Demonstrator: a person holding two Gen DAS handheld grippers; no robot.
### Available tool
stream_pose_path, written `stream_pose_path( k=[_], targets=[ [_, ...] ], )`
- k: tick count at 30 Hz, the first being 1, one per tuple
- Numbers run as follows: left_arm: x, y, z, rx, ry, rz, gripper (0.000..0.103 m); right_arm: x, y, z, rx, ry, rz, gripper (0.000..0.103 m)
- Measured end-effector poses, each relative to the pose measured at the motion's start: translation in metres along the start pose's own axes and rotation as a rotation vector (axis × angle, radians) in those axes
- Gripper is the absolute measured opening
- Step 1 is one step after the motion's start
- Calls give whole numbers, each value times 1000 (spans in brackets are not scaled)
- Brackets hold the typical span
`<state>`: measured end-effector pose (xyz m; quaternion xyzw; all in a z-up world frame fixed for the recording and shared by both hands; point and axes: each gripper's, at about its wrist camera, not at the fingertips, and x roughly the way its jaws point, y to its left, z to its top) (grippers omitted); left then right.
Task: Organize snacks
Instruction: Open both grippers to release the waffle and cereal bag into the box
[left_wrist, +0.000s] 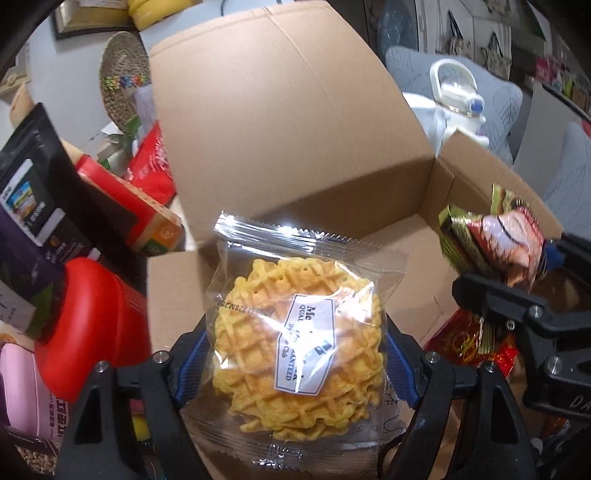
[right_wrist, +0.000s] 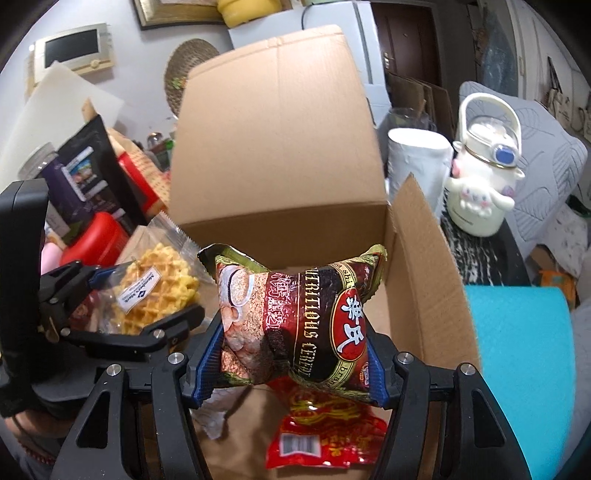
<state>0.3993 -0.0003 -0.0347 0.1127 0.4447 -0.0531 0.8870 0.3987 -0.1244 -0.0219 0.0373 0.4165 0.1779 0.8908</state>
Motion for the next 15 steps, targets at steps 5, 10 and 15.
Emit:
stream_pose_path(
  k=[5, 10, 15],
  targets=[
    [13, -5, -1, -11, 62, -83, 82, 1, 1, 0, -9, 20, 1, 67],
    [13, -2, -1, -24, 56, -54, 83, -2, 2, 0, -11, 23, -13, 70],
    [3, 2, -1, -48, 32, -41, 84, -14, 6, 1, -31, -6, -18, 70]
  ],
)
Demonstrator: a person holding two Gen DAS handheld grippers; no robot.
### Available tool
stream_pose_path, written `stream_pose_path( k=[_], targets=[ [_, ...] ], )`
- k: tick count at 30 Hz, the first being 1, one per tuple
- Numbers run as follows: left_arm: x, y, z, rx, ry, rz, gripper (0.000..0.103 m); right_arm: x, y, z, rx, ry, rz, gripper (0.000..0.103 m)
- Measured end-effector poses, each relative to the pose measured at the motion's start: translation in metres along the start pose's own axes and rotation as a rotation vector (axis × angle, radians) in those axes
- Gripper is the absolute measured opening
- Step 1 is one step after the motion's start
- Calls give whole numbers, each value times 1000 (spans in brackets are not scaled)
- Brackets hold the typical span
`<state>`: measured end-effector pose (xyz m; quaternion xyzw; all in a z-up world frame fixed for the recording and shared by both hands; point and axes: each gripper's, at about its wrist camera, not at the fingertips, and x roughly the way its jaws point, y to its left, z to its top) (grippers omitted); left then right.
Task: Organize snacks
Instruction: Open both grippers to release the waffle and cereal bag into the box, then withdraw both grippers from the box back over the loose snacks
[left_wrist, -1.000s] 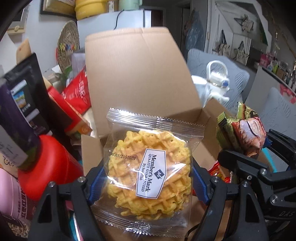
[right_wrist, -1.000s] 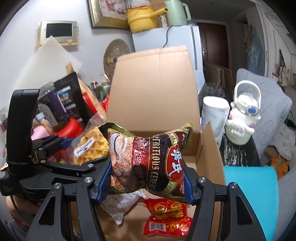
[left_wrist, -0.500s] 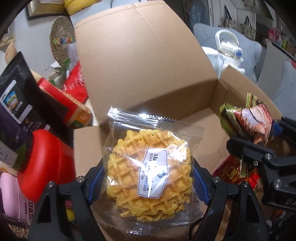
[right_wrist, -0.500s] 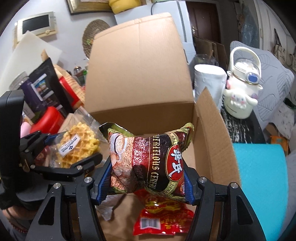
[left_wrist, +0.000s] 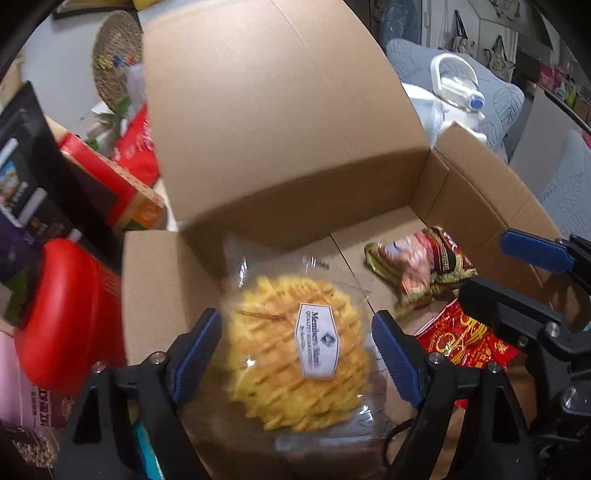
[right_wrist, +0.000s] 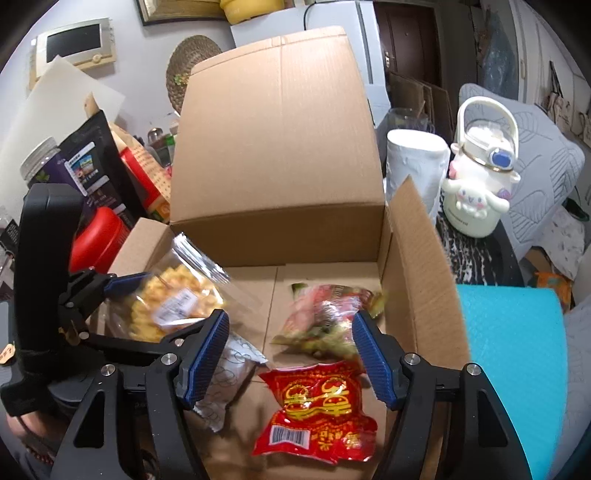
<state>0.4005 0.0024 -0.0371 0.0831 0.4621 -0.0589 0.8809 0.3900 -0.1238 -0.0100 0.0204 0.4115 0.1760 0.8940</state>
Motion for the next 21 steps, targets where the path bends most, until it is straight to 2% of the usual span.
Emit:
stream_pose_path(
  k=[13, 21],
  targets=[
    [-55, 5, 4, -29, -119, -7, 84, -47, 10, 3, -4, -87, -10, 70],
    [-111, 6, -5, -33, -198, -10, 84, -95, 32, 1, -42, -161, -7, 70]
  ],
)
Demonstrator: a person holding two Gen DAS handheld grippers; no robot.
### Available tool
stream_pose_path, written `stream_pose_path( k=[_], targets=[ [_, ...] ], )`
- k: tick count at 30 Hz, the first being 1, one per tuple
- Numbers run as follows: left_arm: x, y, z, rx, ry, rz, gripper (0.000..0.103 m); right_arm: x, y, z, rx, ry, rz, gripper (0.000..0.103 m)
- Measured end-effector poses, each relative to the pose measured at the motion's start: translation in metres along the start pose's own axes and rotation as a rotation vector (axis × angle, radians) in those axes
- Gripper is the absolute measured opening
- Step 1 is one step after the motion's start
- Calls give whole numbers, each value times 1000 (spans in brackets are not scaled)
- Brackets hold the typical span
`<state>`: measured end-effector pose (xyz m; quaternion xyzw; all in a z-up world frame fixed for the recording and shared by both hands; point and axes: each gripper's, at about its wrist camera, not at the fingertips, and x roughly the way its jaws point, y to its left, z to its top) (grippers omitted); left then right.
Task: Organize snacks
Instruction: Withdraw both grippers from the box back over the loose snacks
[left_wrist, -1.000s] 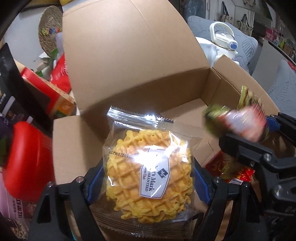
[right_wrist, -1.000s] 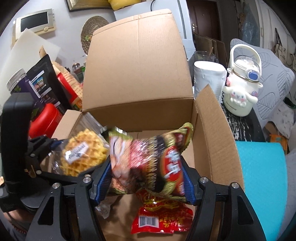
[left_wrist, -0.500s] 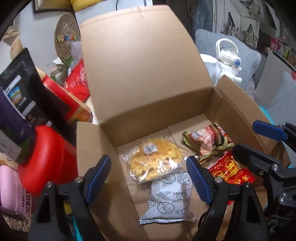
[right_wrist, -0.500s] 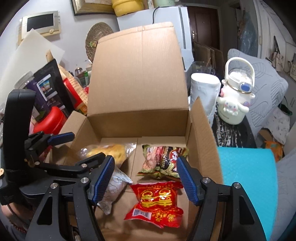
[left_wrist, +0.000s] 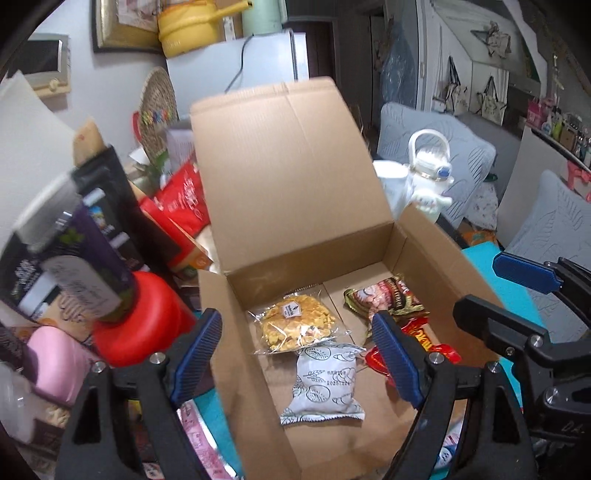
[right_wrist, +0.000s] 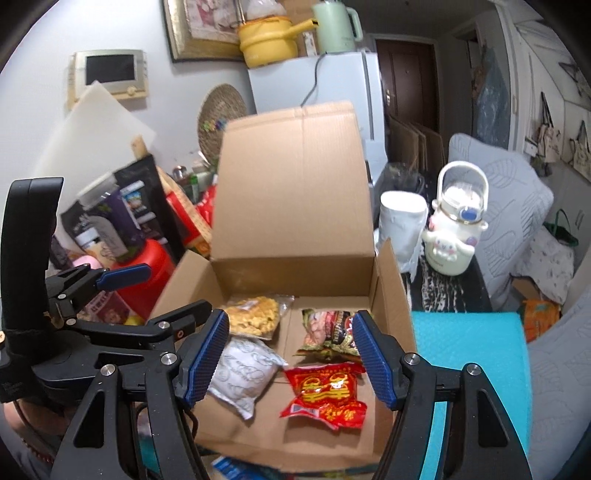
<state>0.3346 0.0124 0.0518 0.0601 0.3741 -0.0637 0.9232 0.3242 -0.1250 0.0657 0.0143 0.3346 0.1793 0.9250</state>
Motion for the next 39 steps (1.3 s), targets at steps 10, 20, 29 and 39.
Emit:
stream_pose_path(
  k=[10, 20, 29, 39],
  targets=[
    [-86, 2, -12, 14, -99, 13, 84, -70, 33, -3, -53, -106, 12, 70],
    [-162, 3, -38, 18, -194, 14, 84, -135, 65, -21, -92, -189, 28, 73],
    [-207, 3, -71, 29, -240, -6, 84, -177, 92, -48, -135, -227, 27, 73],
    [-223, 11, -112, 25, -229, -17, 90, -188, 112, -88, -138, -210, 51, 76]
  ],
)
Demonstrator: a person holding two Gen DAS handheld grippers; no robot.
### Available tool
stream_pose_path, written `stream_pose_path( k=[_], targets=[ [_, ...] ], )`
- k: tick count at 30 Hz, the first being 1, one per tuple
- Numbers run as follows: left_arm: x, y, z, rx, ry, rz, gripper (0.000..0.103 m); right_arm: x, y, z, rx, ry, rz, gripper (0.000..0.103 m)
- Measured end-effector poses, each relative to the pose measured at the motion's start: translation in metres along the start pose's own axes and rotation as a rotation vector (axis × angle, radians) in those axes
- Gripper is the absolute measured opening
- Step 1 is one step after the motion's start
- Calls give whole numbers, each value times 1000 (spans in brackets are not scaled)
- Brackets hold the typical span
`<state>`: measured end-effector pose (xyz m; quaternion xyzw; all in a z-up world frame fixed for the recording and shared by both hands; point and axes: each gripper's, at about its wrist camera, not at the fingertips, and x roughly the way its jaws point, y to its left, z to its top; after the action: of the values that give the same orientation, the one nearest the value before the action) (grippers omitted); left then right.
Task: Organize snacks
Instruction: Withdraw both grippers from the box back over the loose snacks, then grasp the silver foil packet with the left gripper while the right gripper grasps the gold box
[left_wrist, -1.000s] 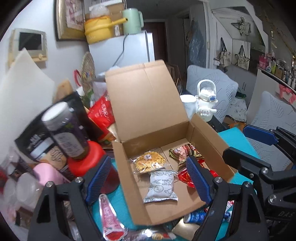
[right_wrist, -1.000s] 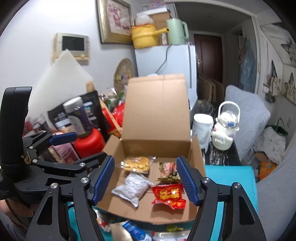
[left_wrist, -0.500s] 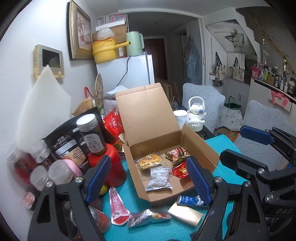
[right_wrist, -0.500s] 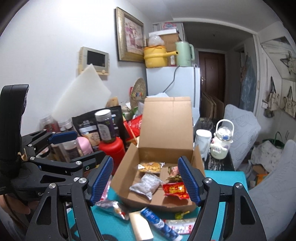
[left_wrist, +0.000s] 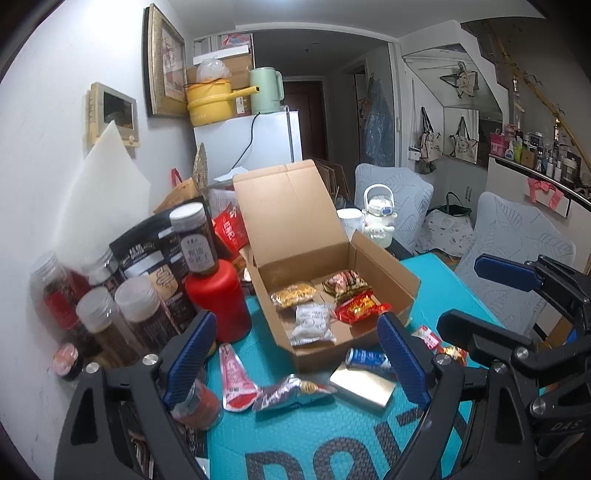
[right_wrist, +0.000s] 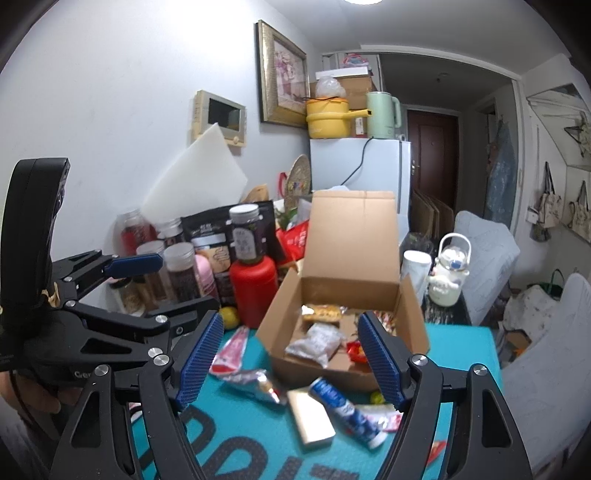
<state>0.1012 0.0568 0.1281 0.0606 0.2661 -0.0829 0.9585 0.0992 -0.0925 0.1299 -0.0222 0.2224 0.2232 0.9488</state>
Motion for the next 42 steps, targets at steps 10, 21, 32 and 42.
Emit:
stream_pose_path(
  k=[10, 21, 32, 42],
  targets=[
    [10, 7, -37, -21, 67, -22, 90, 9, 7, -38, 34, 58, 17, 76],
    [50, 12, -79, -50, 190, -55, 90, 51, 1, -87, 96, 185, 48, 76],
    [98, 20, -115, -77, 322, -36, 90, 91, -11, -123, 139, 296, 52, 76],
    [140, 26, -121, -63, 377, -44, 90, 126, -28, -133, 152, 354, 17, 76]
  ],
)
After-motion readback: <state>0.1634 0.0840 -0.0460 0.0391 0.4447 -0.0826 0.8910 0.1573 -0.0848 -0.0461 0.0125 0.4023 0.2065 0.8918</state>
